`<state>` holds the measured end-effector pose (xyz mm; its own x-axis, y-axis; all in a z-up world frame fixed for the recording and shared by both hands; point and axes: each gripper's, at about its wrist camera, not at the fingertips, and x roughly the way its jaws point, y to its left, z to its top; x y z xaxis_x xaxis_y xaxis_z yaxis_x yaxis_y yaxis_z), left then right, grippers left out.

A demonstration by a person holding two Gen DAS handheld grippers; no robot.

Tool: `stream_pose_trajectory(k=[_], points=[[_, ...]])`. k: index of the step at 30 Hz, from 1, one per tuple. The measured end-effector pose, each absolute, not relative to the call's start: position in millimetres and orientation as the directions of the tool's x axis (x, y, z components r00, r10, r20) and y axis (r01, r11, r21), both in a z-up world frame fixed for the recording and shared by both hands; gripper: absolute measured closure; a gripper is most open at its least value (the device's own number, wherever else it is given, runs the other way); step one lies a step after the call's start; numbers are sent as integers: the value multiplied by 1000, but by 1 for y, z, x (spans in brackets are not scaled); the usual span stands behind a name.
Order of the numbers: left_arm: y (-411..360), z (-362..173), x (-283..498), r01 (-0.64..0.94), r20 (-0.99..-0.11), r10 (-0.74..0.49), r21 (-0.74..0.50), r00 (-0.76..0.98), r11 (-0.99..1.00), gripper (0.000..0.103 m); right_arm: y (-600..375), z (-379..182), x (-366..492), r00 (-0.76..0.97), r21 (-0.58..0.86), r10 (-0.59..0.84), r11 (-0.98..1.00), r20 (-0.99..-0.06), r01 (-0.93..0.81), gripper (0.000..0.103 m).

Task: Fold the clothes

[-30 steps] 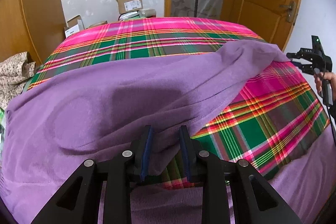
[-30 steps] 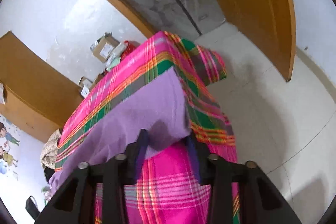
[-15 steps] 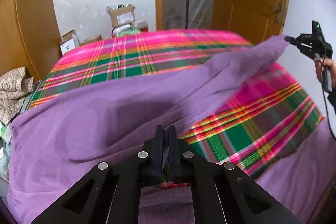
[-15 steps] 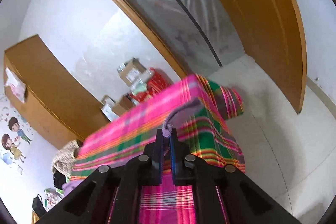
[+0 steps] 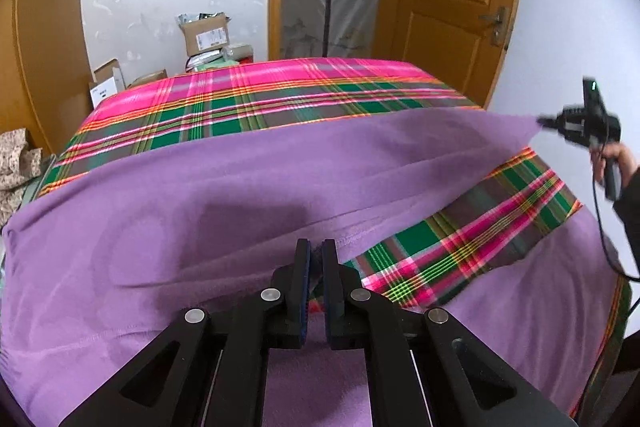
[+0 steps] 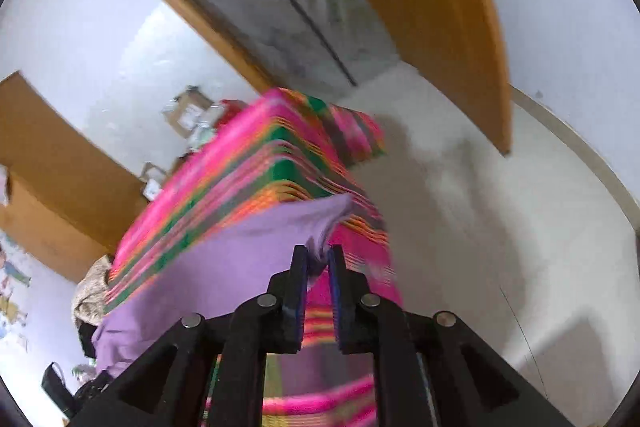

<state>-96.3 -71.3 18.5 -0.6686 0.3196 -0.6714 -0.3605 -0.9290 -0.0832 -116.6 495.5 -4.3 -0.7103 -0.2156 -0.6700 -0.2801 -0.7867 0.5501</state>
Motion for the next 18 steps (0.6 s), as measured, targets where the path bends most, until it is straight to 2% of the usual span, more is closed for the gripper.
stream_pose_trajectory(k=[2,5,7,9,10,18], points=[[-74,24,-92,-357,-652,331,-99,-682,-929,97,502,-3,-109,-720,548,-186,-778,-668,-307,88],[-78,37,-87,-350,-613,347,-121,-709,-929,97,504,16,-102,-768,553,-171,-788,-617,-269,78],[-82,47,-82,-336,-576,353,-140,-737,-931,93,499,31,-100,-803,546,-165,-807,-573,-224,77],[-85,54,-81,-314,-555,344,-153,-757,-937,83,494,38,-109,-811,536,-177,-822,-558,-190,58],[-87,56,-82,-299,-553,334,-156,-763,-941,81,491,39,-115,-807,531,-188,-829,-560,-175,54],[-64,38,-106,-299,-626,327,-154,-708,-942,80,491,-14,-184,-670,587,-337,-789,-662,-183,53]])
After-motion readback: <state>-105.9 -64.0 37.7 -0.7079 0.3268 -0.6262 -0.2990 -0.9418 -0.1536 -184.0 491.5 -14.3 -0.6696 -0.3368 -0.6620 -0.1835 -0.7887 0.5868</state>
